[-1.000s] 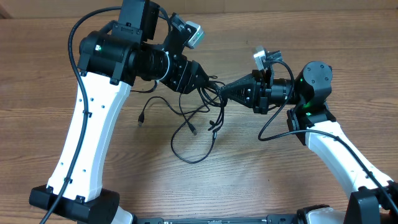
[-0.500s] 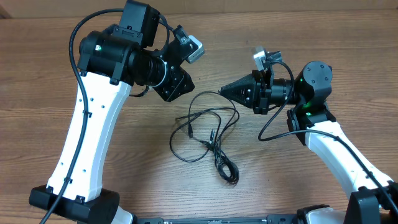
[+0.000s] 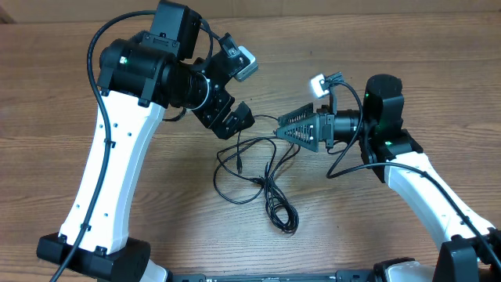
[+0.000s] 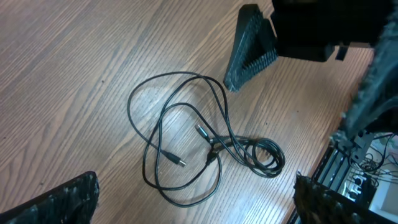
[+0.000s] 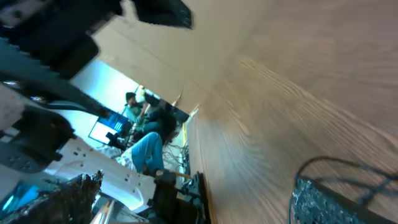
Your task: Untangle cables
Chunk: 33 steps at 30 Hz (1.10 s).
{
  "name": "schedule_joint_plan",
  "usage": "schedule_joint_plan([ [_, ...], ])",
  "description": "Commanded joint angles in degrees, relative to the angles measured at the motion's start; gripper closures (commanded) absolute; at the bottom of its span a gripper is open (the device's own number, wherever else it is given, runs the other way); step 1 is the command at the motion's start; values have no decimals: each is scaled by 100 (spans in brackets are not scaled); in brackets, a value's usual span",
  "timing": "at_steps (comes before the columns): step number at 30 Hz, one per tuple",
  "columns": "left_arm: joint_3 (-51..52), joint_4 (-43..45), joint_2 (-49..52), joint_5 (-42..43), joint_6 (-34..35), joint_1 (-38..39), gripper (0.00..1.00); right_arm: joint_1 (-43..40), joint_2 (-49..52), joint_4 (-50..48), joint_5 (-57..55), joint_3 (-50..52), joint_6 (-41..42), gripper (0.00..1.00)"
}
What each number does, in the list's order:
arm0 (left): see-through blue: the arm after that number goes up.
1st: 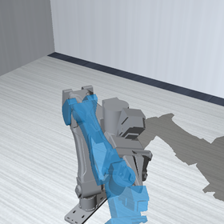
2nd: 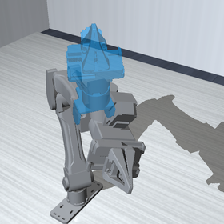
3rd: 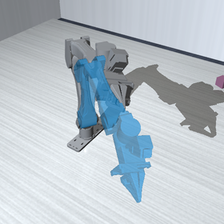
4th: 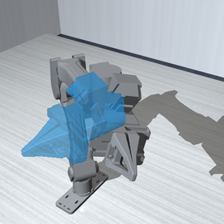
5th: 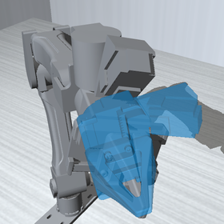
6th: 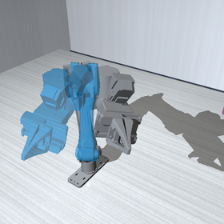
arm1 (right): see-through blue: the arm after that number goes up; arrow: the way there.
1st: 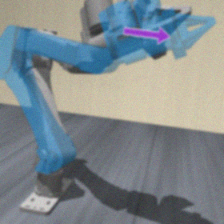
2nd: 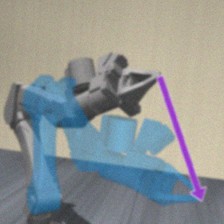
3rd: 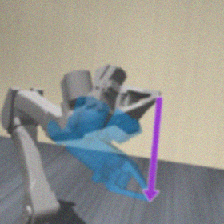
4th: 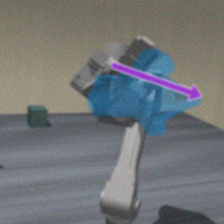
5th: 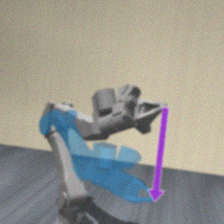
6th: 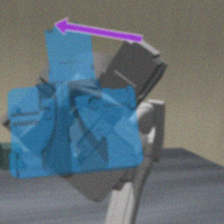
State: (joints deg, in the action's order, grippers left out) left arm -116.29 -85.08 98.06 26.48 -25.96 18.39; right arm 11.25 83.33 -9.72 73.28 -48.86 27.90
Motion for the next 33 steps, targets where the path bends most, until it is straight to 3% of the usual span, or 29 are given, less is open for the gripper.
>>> schedule_joint_plan([
  [1,-7,68,11,7,-59,11,0,0,-33,592,-682,-61,-479,0],
  [7,-7,518,11,-15,431,-13,0,168,-225,2214,-2247,-61,-1202,0],
  [11,-7,774,11,-9,555,-13,0,562,-863,2979,-3344,-63,-1593,0],
  [19,-7,839,11,-9,581,-13,0,1926,-1834,4719,-5276,-61,-2951,0],
  [25,-7,841,9,-11,581,-13,0,2909,-1683,5560,-6207,-61,-2907,0],
  [33,-7,848,11,-11,579,-9,0,3716,-1117,5849,-6981,13,-1742,0],
])
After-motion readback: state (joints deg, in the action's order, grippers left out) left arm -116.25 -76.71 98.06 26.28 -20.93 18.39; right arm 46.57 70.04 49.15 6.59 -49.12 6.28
